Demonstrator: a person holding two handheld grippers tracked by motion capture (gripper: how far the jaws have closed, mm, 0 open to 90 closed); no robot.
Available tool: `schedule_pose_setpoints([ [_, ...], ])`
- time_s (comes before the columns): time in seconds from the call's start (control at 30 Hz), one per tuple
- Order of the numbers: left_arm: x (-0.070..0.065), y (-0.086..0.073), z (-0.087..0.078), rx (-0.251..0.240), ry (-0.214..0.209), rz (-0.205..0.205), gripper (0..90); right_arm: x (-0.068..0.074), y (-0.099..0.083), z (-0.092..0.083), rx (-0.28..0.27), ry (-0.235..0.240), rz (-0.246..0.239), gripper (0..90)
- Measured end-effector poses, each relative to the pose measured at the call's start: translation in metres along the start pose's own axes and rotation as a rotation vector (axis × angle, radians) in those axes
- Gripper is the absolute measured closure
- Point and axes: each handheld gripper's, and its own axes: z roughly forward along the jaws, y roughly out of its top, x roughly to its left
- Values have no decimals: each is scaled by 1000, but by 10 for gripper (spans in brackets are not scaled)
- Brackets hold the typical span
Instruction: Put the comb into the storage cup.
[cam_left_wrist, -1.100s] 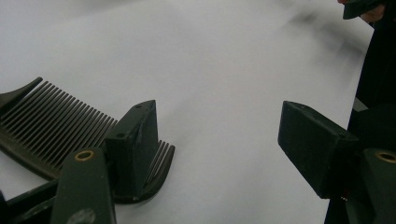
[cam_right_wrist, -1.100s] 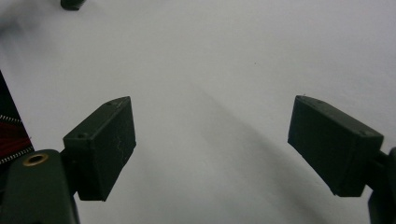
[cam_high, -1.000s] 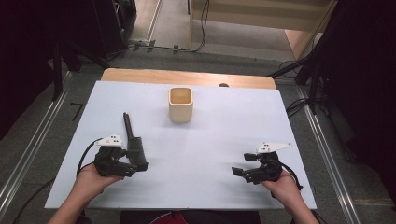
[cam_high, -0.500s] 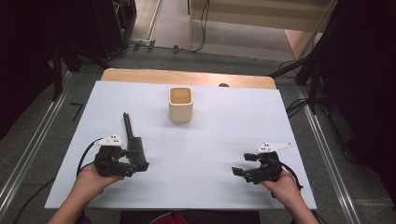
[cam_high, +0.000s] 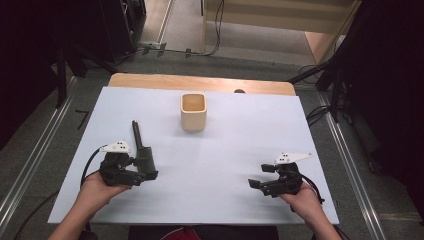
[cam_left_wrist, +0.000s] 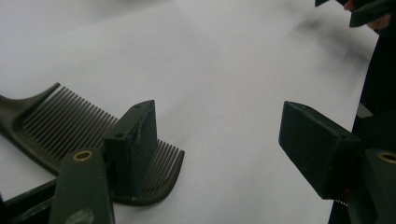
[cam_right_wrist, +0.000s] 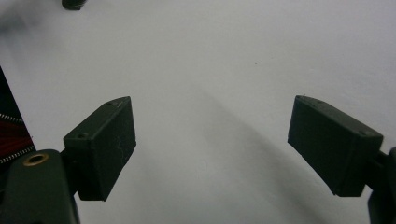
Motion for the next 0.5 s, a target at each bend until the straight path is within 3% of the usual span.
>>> schedule_pose_setpoints([
  [0.17,4,9,1,-13,-1,-5,243,0,0,0,-1,0,-2,136],
  [0.27,3,13,1,-17,23,-6,243,0,0,-1,-7,3,1,135],
  [0.33,5,17,0,-10,-4,-12,243,0,0,-1,-5,1,0,136],
  [0.5,9,28,1,-1,-15,-26,257,0,0,-1,-6,1,-1,136],
])
